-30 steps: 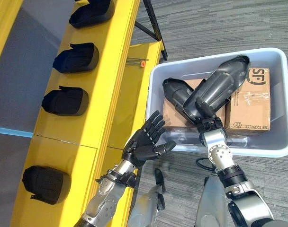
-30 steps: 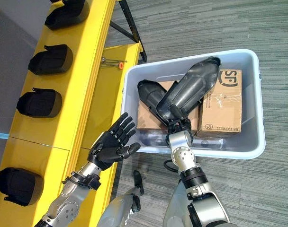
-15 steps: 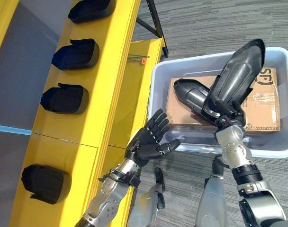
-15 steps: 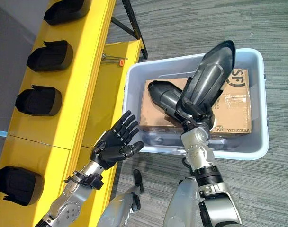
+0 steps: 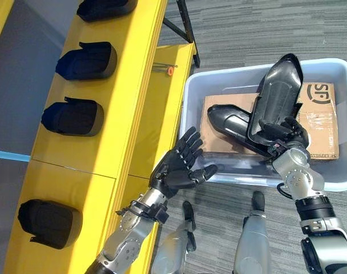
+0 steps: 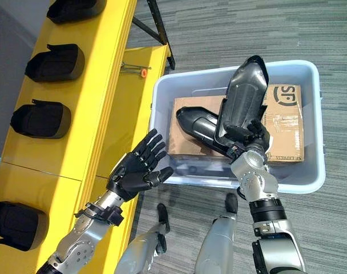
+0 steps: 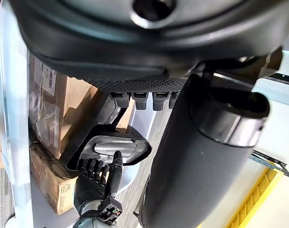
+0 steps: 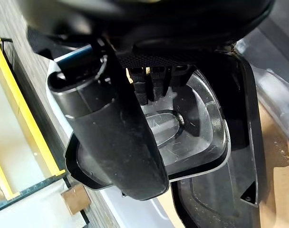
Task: Move parts from the plastic box to the shelf.
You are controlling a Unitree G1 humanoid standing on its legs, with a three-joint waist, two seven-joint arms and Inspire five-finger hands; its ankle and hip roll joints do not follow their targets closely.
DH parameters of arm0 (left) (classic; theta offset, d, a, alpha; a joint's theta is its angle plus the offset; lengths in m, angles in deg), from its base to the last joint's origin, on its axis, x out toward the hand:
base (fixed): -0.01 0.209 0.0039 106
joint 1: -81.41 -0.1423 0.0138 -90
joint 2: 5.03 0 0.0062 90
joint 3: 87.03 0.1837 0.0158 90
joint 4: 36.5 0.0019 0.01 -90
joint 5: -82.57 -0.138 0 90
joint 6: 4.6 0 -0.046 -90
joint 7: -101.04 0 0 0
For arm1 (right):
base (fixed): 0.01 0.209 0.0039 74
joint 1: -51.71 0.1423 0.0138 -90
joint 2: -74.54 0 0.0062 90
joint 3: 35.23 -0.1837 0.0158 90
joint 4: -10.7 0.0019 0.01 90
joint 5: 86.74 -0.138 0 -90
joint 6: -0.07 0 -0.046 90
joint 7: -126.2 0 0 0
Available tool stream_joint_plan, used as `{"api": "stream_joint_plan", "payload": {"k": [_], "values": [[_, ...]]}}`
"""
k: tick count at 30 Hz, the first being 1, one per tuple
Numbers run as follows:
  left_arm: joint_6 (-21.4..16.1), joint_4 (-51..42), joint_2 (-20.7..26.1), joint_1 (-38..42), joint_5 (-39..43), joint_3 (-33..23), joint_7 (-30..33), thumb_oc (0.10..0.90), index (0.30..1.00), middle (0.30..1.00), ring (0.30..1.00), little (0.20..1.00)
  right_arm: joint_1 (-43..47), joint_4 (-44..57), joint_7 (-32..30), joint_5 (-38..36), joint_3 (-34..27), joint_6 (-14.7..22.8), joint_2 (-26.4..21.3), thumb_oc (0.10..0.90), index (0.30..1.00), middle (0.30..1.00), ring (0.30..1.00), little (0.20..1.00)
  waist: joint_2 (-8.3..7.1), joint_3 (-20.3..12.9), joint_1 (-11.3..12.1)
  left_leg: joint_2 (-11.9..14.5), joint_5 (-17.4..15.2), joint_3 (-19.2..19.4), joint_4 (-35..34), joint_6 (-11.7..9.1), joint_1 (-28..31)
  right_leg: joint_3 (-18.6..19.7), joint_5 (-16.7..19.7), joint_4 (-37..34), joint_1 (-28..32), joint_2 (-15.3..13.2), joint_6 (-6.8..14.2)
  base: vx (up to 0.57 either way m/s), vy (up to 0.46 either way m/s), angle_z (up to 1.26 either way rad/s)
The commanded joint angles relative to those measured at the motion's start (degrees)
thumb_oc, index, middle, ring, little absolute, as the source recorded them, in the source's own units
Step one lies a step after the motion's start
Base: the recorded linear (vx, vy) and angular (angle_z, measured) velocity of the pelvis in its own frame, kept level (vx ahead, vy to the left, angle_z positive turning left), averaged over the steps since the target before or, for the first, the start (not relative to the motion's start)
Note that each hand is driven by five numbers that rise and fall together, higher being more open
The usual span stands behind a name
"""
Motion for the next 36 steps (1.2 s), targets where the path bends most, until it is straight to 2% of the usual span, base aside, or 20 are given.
{"api": "stream_joint_plan", "payload": {"k": [1,4,6,8,11,12,15,18,21,25,31,36], "values": [[-3.5,-11.9,1.3,0.6,0.3,-2.5,-0.5,0.900,1.000,1.000,1.000,1.000,2.6,8.4,1.9,5.9,-3.7,2.3,-5.9,0.900,1.000,1.000,1.000,1.000,0.64,1.9,-1.8,2.0,-8.6,-0.3,3.9,2.2,2.2,-2.4,-10.5,4.8,3.9,2.8,-5.6,0.00,-0.007,-0.05],[-3.6,-12.3,1.3,0.4,-0.1,-3.0,-0.2,0.900,1.000,1.000,1.000,1.000,1.0,12.3,4.9,13.4,-2.7,4.7,-6.1,0.900,1.000,1.000,1.000,1.000,0.41,1.9,-2.4,2.0,-8.6,0.0,3.8,2.3,2.3,-2.0,-10.3,4.7,3.9,3.1,-5.5,0.00,0.002,-0.05],[-3.8,-12.2,1.1,0.4,0.0,-3.2,0.0,0.900,1.000,1.000,1.000,1.000,0.5,14.2,5.4,14.7,-2.6,5.9,-6.0,0.900,1.000,1.000,1.000,1.000,0.34,1.9,-2.7,2.0,-8.6,0.2,3.8,2.3,2.4,-1.9,-10.2,4.6,3.9,3.2,-5.5,0.00,0.020,-0.04],[-4.3,-12.2,0.8,0.3,-0.2,-3.6,0.2,0.900,1.000,1.000,1.000,1.000,-1.1,19.7,7.7,19.8,-2.1,10.9,-5.6,0.900,1.000,1.000,1.000,1.000,0.19,1.9,-3.4,2.0,-8.7,0.5,3.6,2.4,2.7,-1.5,-10.0,4.3,3.9,3.4,-5.3,-0.01,0.032,-0.03],[-5.4,-12.0,0.4,0.1,-0.6,-3.6,0.6,0.900,1.000,1.000,1.000,1.000,-2.3,26.3,8.6,23.8,-1.1,16.2,-4.5,0.900,1.000,1.000,1.000,1.000,0.26,1.9,-4.1,1.9,-8.8,0.8,3.7,2.4,2.9,-1.1,-9.9,4.1,4.0,3.5,-5.3,-0.01,0.040,-0.09],[-6.1,-11.6,0.2,-0.1,-0.6,-3.5,0.3,0.900,1.000,1.000,1.000,1.000,-2.1,30.8,8.8,25.1,-0.4,20.0,-4.0,0.900,1.000,1.000,1.000,1.000,0.45,1.6,-4.3,1.7,-8.9,1.0,3.6,2.4,3.0,-0.8,-9.9,3.8,4.1,3.6,-5.3,0.00,0.034,-0.15],[-7.0,-11.0,0.4,-0.6,-0.2,-3.2,-0.8,0.900,1.000,1.000,1.000,1.000,-0.9,36.8,7.1,24.6,0.8,22.4,-4.1,0.900,1.000,1.000,1.000,1.000,0.71,1.0,-4.2,1.6,-9.1,1.0,3.9,2.3,3.1,-0.7,-9.9,3.7,4.4,3.6,-5.3,0.00,0.015,-0.16],[-7.8,-10.6,1.2,-1.7,0.5,-3.1,-2.4,0.900,1.000,1.000,1.000,1.000,1.7,38.0,4.5,26.1,1.5,24.9,-5.2,0.900,1.000,1.000,1.000,1.000,1.11,0.3,-3.4,1.4,-9.1,0.8,4.1,2.3,3.2,-1.0,-10.1,3.4,5.0,3.5,-5.4,0.00,0.000,0.00],[-8.1,-10.3,1.8,-2.5,1.1,-3.1,-4.1,0.900,1.000,1.000,1.000,1.000,3.9,38.0,4.8,26.7,0.7,27.4,-6.5,0.900,1.000,1.000,1.000,1.000,1.27,-0.6,-2.6,1.5,-9.2,0.2,4.2,2.1,3.3,-1.7,-10.3,3.2,5.7,3.3,-5.3,0.01,-0.014,0.03],[-7.8,-10.1,2.0,-2.9,1.3,-3.2,-5.6,0.900,1.000,1.000,1.000,1.000,5.3,40.0,6.2,29.7,0.5,28.4,-7.3,0.900,1.000,1.000,1.000,1.000,1.29,-1.4,-1.9,1.5,-9.1,-0.4,4.1,1.9,3.3,-2.3,-10.2,2.7,6.3,3.2,-5.2,0.00,-0.004,0.01],[-7.3,-10.7,1.9,-3.3,1.3,-3.9,-6.0,0.900,1.000,1.000,1.000,1.000,4.2,44.4,6.9,34.5,1.3,23.8,-7.8,0.900,1.000,1.000,1.000,1.000,1.08,-2.2,-1.9,1.6,-9.0,-0.4,3.5,1.7,3.9,-2.2,-9.7,1.6,7.0,3.3,-4.8,0.00,0.000,0.00],[-7.4,-11.7,2.0,-3.2,1.2,-4.9,-4.6,0.900,1.000,1.000,1.000,1.000,-0.3,47.6,10.4,39.2,2.5,20.8,-7.7,0.900,1.000,1.000,1.000,1.000,0.48,-2.8,-2.8,2.0,-9.0,0.2,3.0,1.6,4.5,-1.9,-9.3,0.5,7.6,3.6,-4.5,0.00,0.000,0.00]]}}
